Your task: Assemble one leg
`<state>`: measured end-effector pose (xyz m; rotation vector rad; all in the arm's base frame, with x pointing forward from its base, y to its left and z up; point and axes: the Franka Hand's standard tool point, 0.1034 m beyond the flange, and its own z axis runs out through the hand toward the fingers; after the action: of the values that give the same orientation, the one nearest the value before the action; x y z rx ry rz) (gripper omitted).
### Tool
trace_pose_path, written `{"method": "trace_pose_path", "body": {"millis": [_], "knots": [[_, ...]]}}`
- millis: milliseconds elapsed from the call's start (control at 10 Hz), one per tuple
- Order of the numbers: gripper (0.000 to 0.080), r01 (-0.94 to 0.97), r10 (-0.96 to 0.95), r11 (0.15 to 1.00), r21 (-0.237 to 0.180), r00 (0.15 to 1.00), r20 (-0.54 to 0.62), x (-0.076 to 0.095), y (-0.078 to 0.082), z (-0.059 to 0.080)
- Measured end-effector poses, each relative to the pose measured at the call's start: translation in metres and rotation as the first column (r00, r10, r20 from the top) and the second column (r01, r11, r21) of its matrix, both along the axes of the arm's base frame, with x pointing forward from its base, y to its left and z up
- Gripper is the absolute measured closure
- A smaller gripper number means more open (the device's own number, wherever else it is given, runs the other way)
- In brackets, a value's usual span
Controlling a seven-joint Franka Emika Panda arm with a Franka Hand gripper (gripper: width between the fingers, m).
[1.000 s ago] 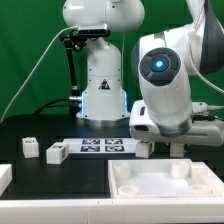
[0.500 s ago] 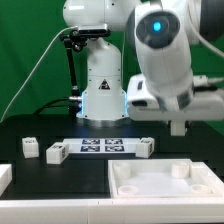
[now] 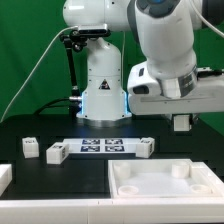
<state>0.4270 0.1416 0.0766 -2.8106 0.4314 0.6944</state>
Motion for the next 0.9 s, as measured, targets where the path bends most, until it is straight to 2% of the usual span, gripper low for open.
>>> {"method": "trace_pose_path", "body": {"millis": [100, 300, 500, 700, 900], "knots": [[0.0509, -0.074, 0.081, 0.995, -0.059, 0.990, 0.116, 0.009, -0.011, -0.008], [0.0509, -0.172, 0.207, 0.974, -0.148, 0.940, 0.273, 0.030, -0.023, 0.006], [0.0509, -0.281, 0.365, 0.926, -0.252, 0.833, 0.415, 0.045, -0.019, 0.022], [0.0509, -0.240, 0.343, 0.938, -0.249, 0.746, 0.571, 0.053, -0.010, 0.024], [0.0509, -0.220, 0.321, 0.947, -0.233, 0.660, 0.680, 0.046, 0.000, 0.022]]}}
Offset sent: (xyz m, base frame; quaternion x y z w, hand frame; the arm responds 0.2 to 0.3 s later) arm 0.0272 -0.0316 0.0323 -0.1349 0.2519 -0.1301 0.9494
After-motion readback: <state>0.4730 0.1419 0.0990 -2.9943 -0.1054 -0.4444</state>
